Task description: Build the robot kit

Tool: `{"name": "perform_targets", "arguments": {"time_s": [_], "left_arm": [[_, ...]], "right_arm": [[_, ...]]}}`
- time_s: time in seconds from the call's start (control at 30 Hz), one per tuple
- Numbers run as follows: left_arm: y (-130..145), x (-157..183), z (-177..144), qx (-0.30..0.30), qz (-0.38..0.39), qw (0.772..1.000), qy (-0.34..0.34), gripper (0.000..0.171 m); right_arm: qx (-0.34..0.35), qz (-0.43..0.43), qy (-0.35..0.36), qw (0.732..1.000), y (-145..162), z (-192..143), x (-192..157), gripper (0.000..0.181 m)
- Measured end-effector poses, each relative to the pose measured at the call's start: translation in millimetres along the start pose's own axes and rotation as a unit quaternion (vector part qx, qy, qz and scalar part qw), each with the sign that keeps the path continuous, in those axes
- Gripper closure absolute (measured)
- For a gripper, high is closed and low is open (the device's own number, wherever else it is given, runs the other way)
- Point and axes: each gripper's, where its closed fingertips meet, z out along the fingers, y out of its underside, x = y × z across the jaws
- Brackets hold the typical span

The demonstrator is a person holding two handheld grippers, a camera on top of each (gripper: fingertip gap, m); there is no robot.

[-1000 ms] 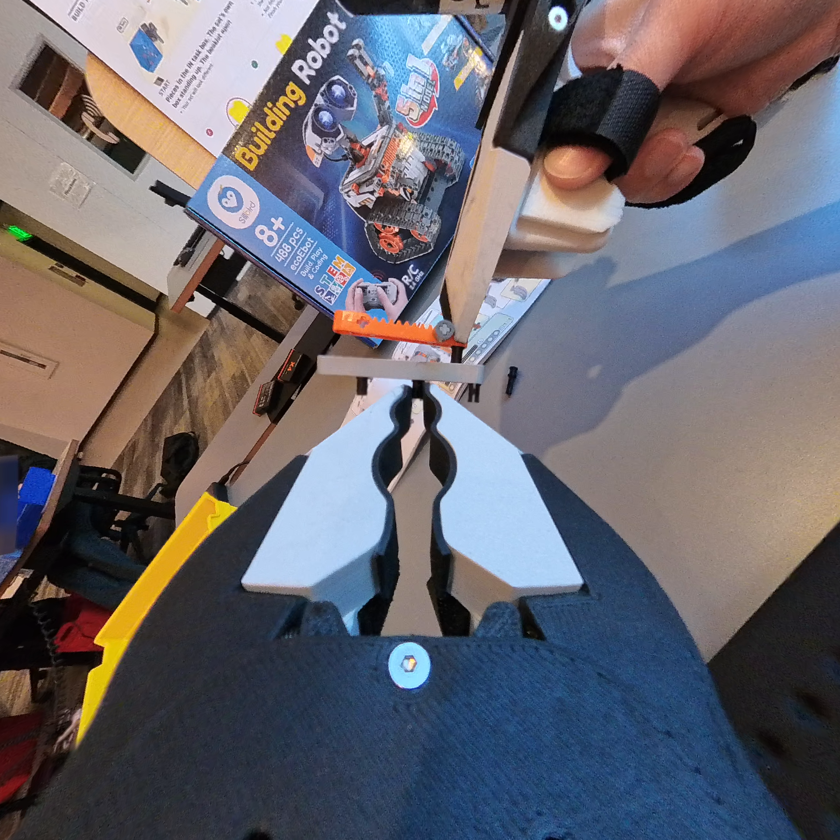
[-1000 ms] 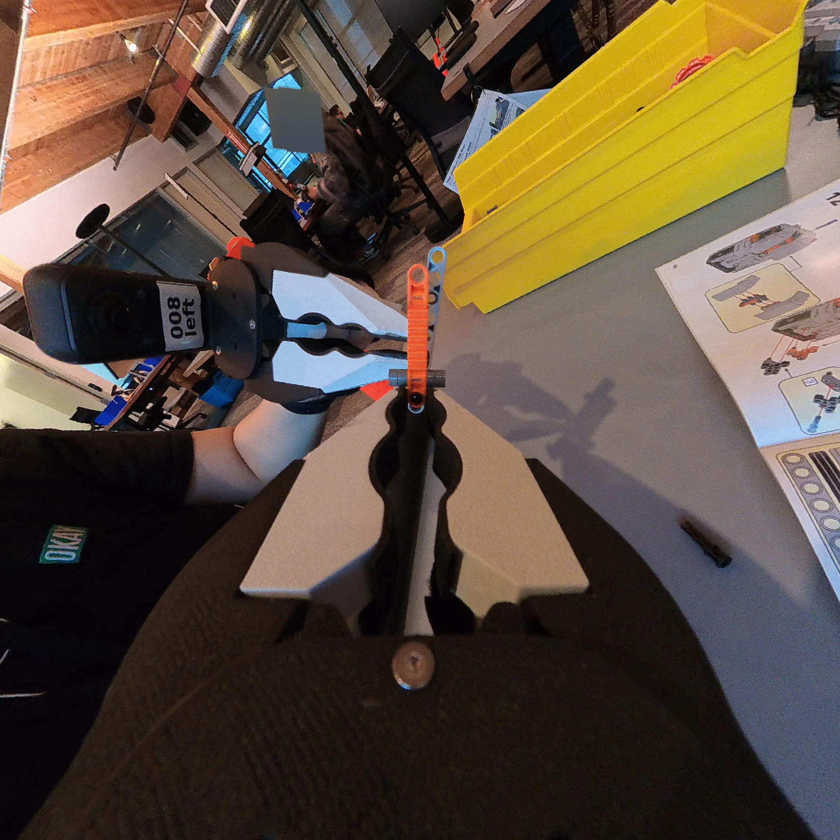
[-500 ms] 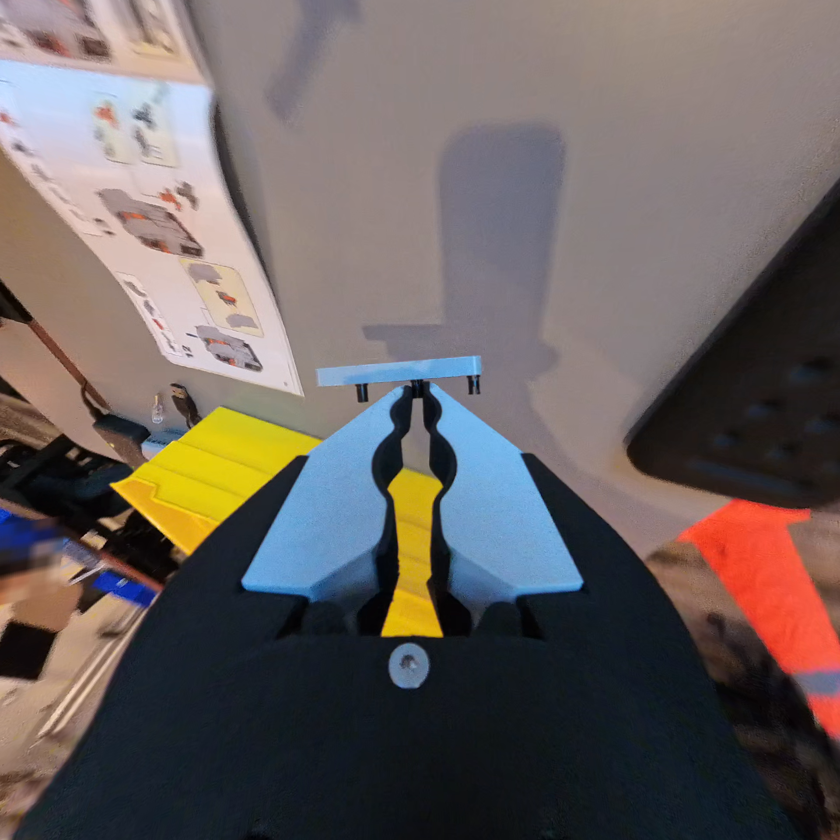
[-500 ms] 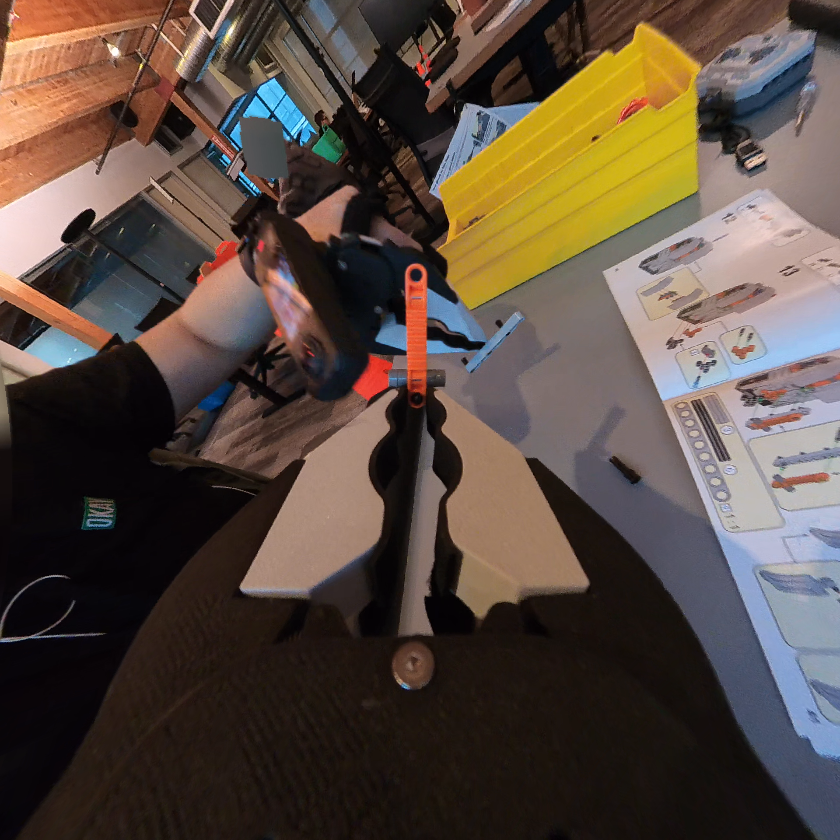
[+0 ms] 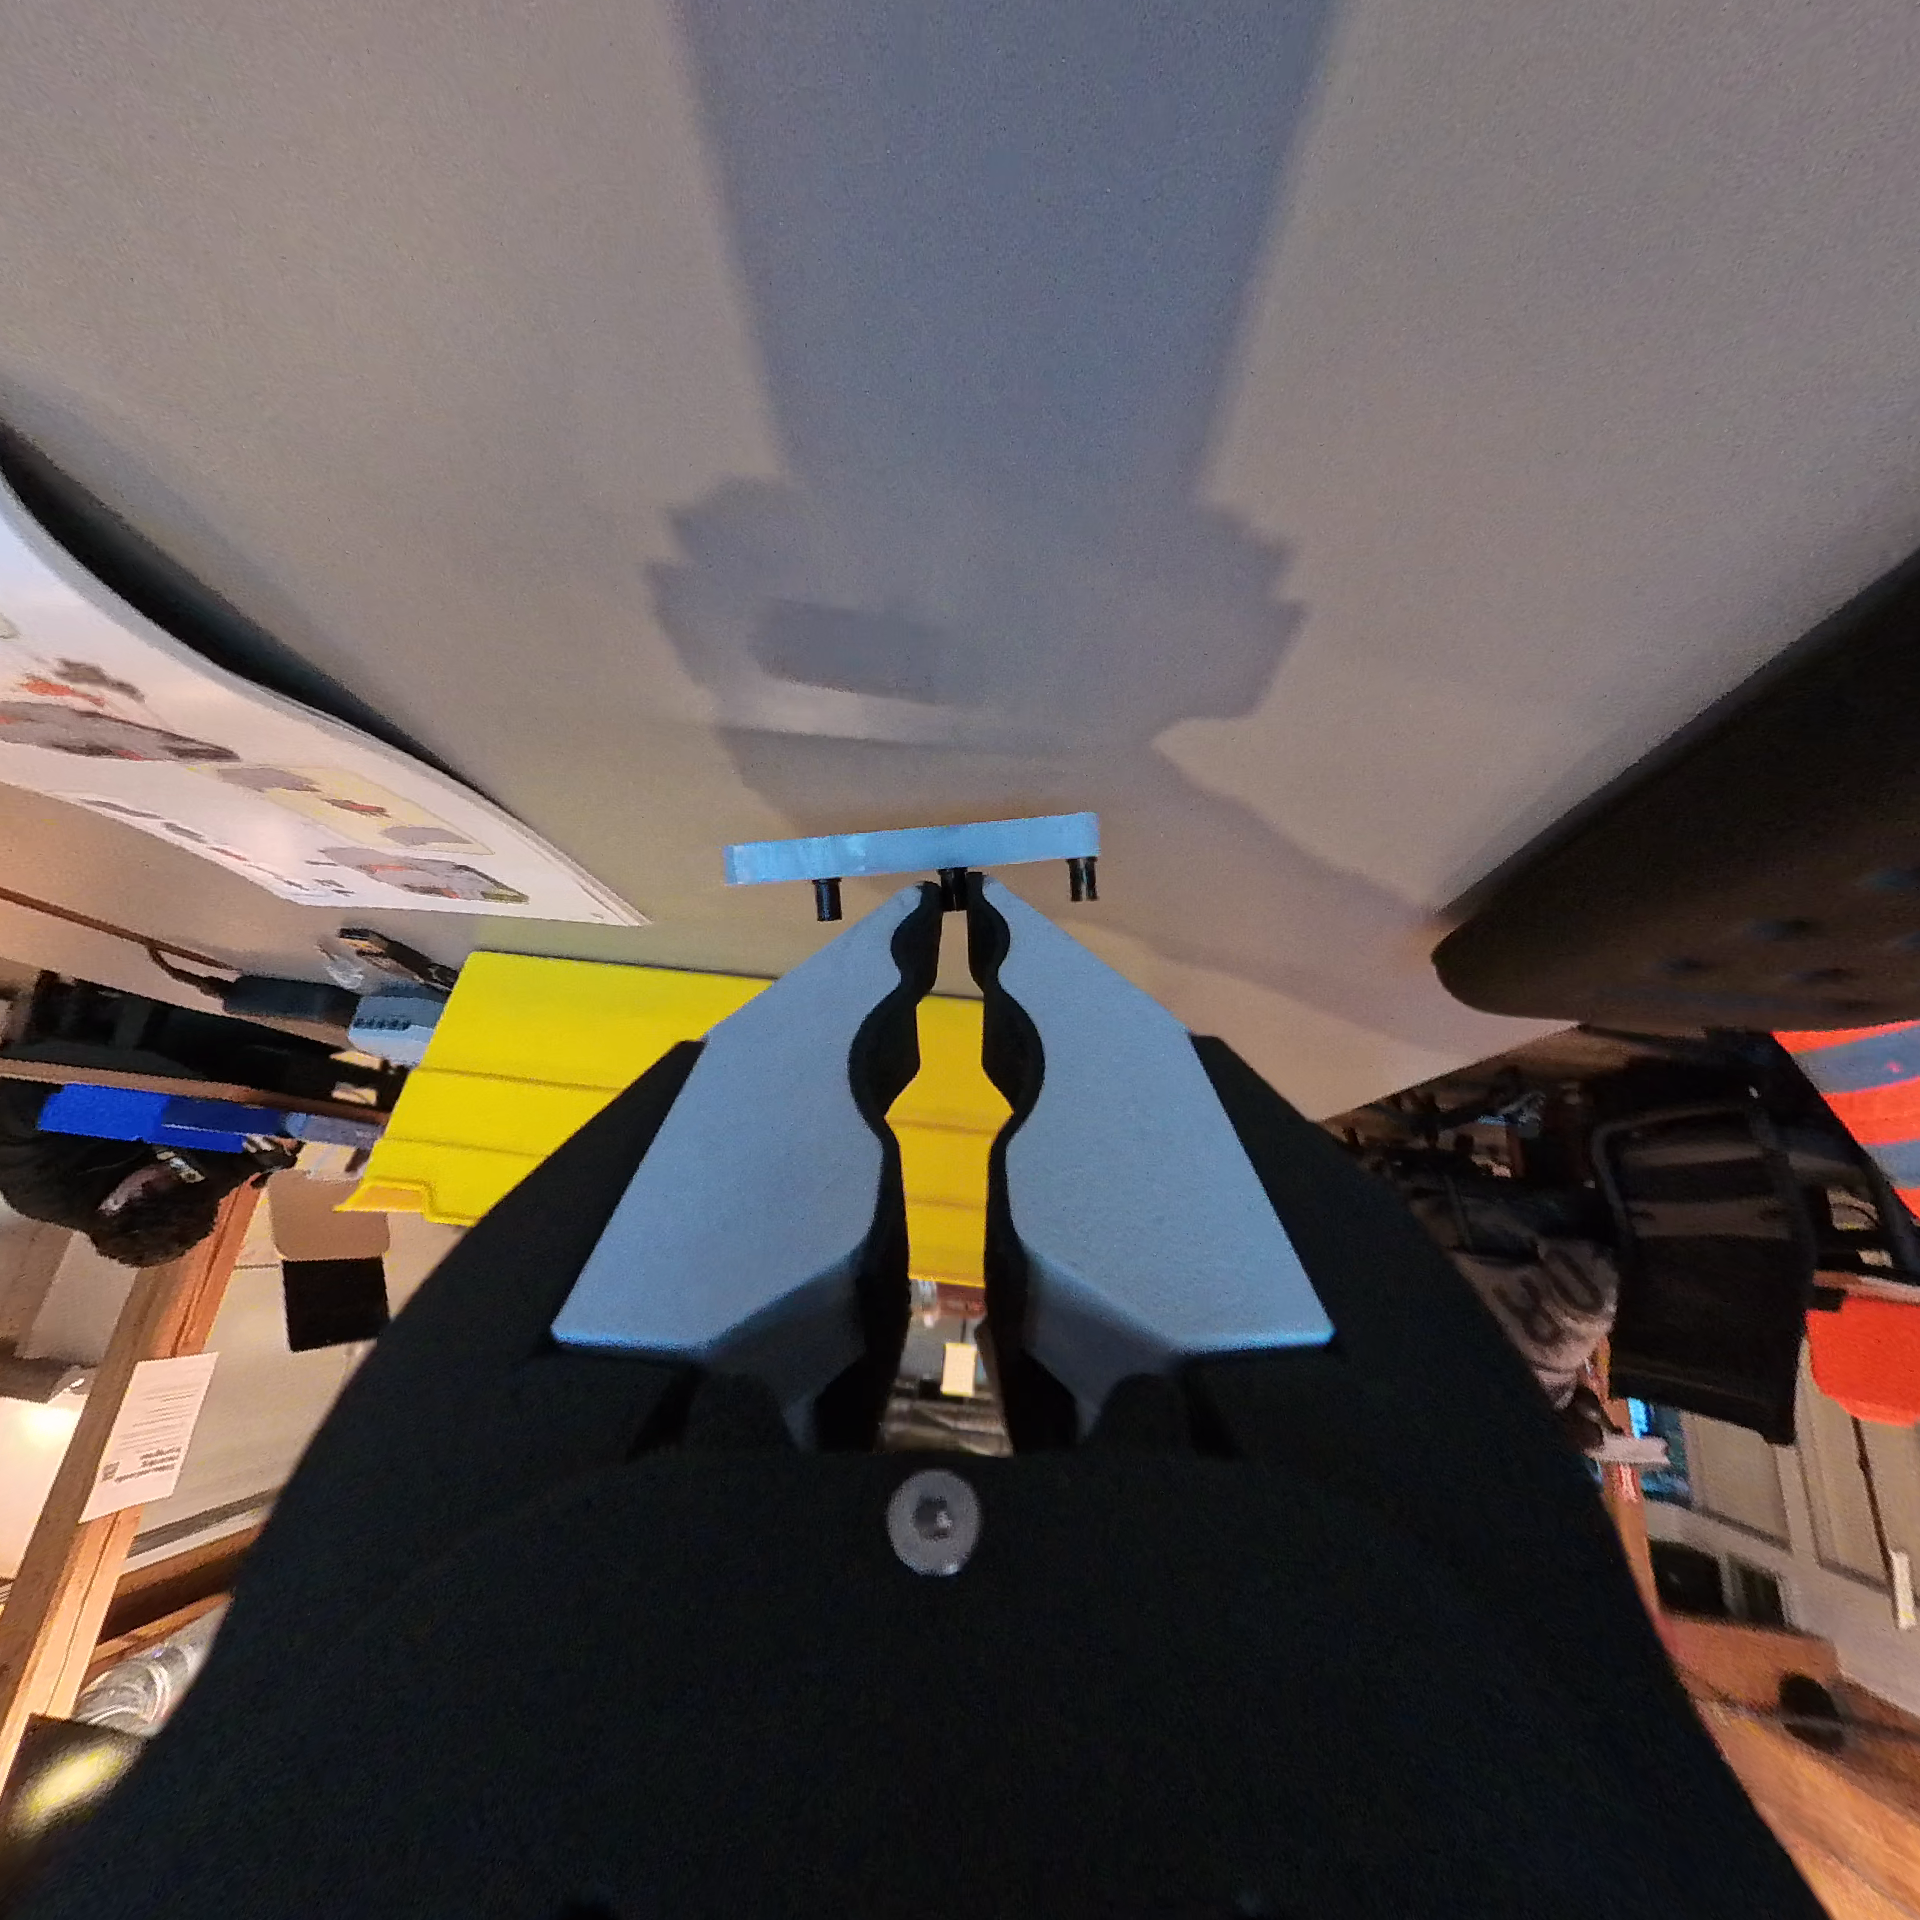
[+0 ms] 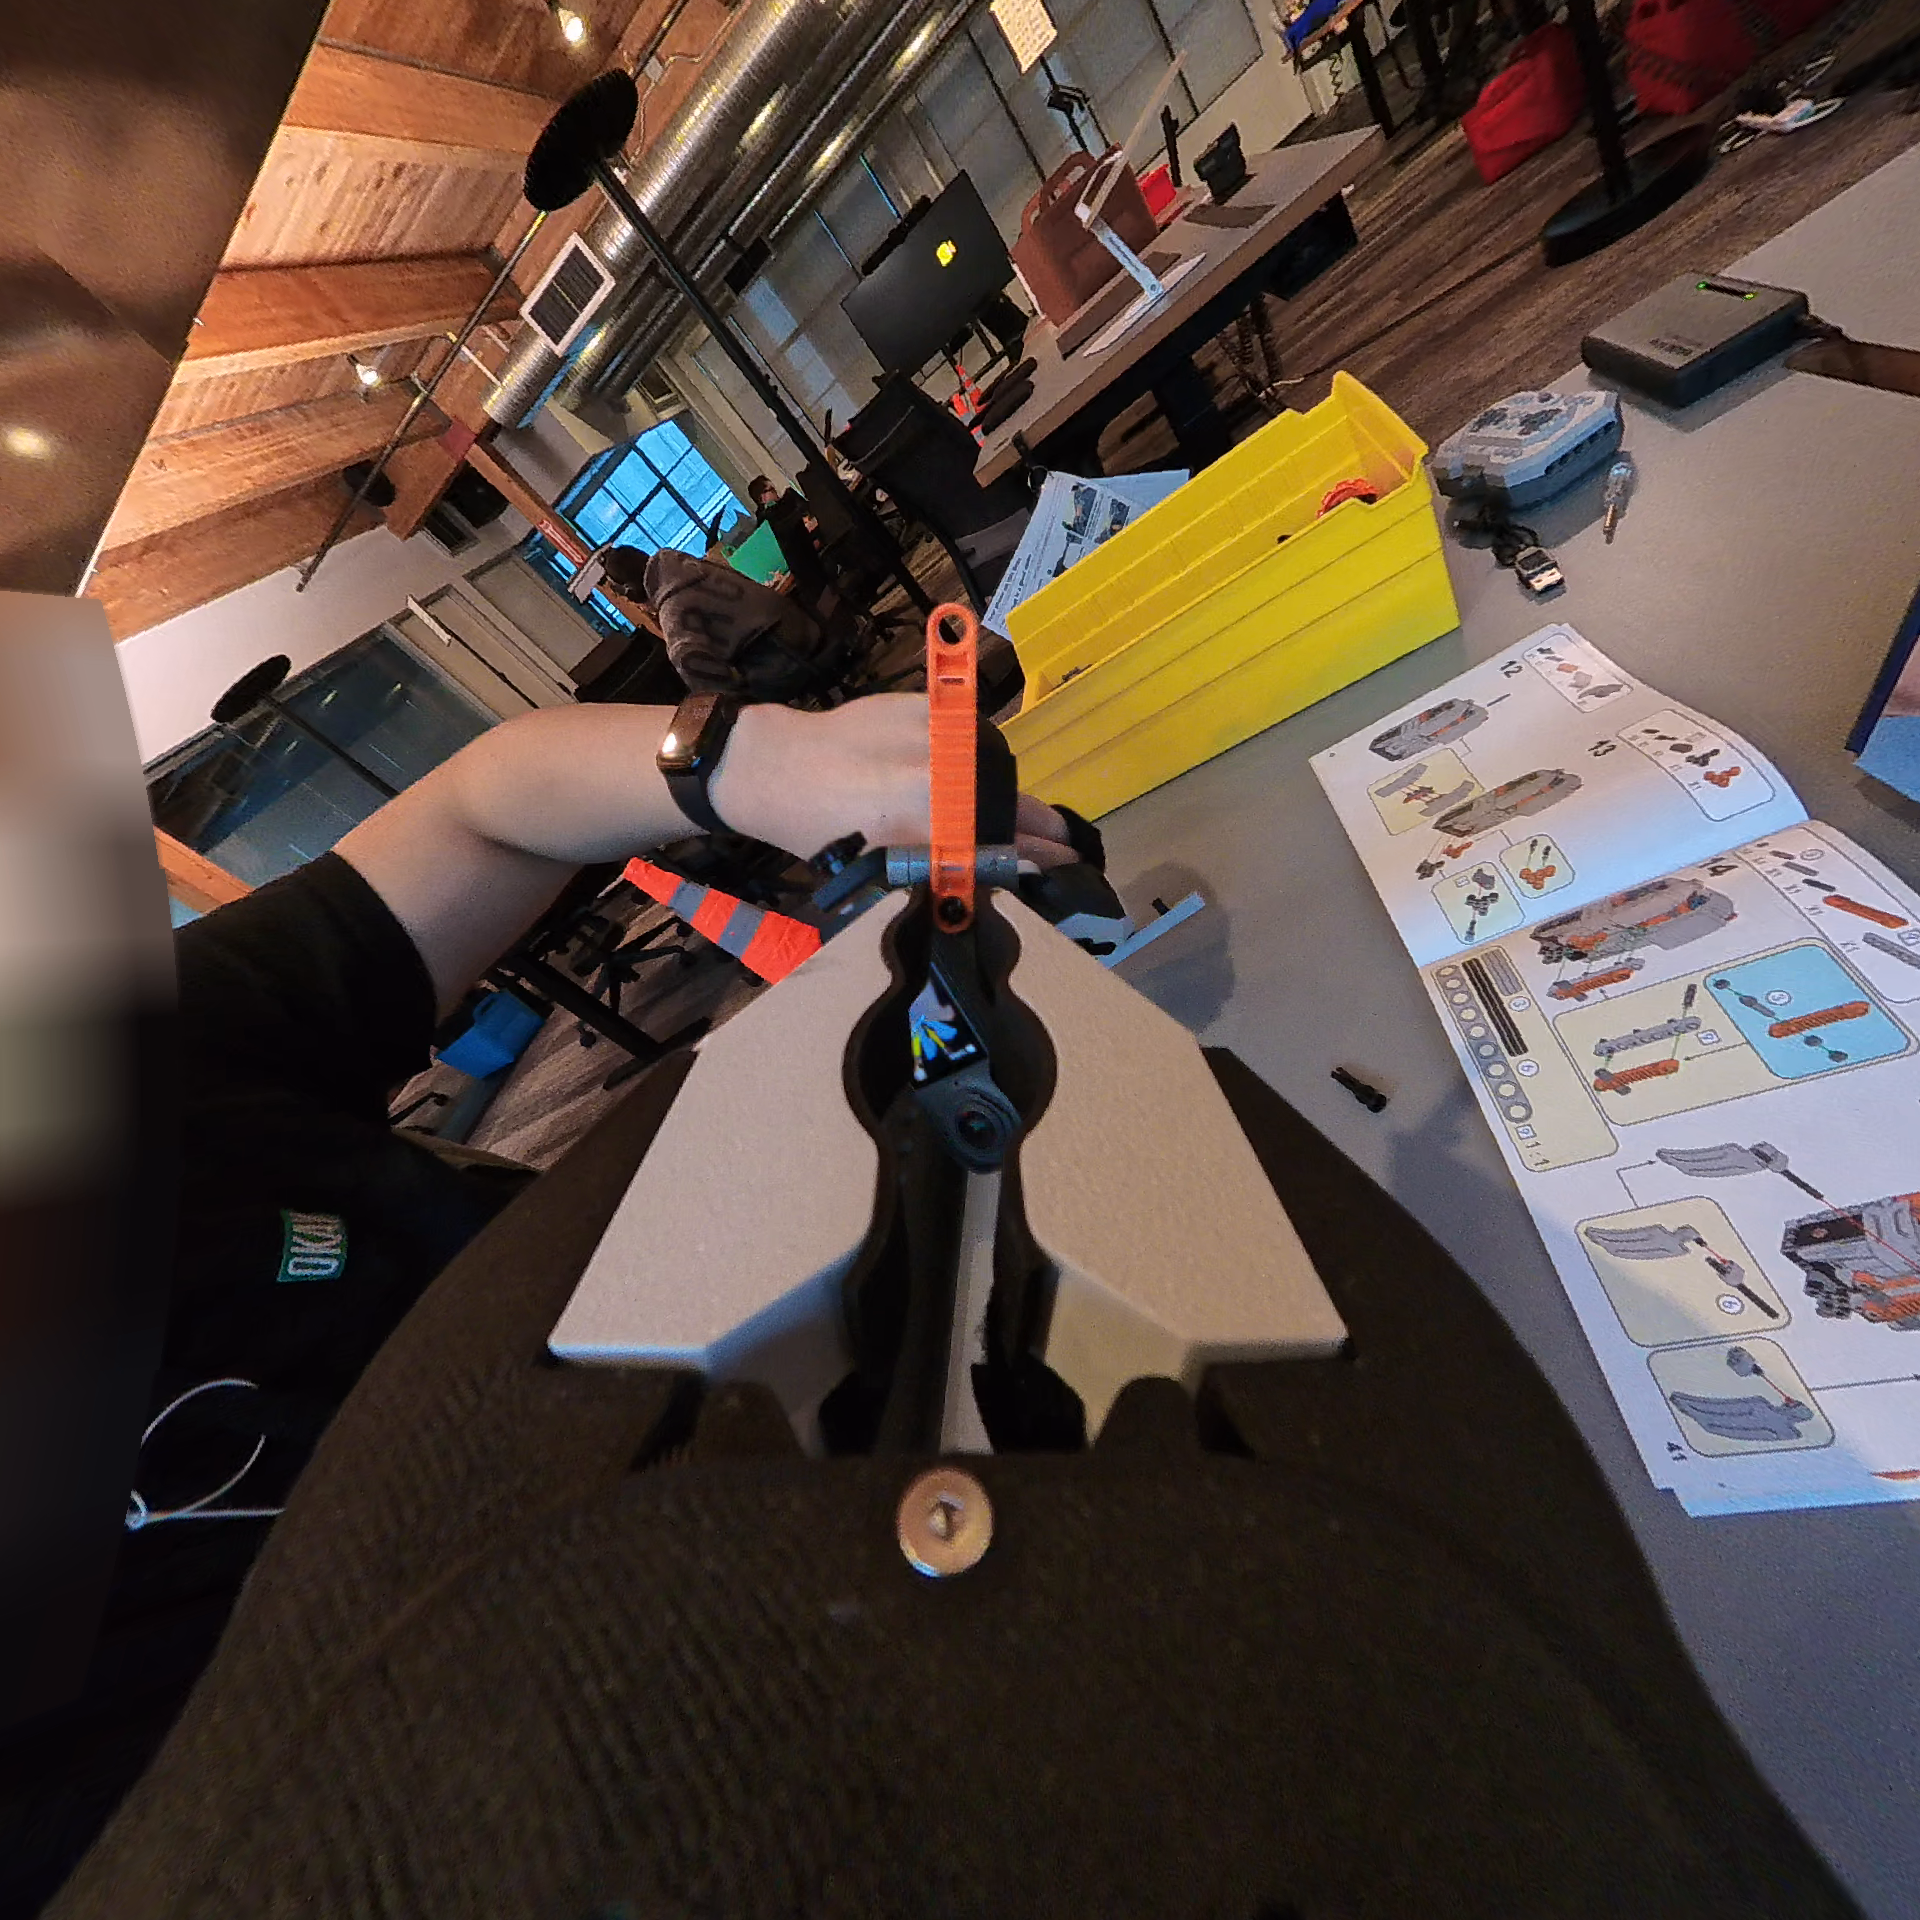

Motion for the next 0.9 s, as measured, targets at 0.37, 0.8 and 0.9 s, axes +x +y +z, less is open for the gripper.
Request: {"name": "perform_targets", "arguments": {"time_s": [0.37, 0.8, 0.9], "left_arm": [[-16.7, 4.7, 2.8, 0.0, 0.021, 1.0, 0.018, 0.167], [-7.8, -31.5, -86.7, 0.389, -0.392, 0.832, 0.062, 0.151], [14.1, -28.0, -94.2, 0.501, -0.561, 0.649, 0.113, 0.155]], "right_arm": [[-0.012, 0.01, -0.003, 1.0, 5.6, 12.9, 5.2, 0.177], [0.007, 0.013, 0.0, 1.0, 0.6, 3.7, 8.2, 0.176], [0.008, 0.013, 0.004, 1.0, 0.0, 3.5, 11.1, 0.176]]}}
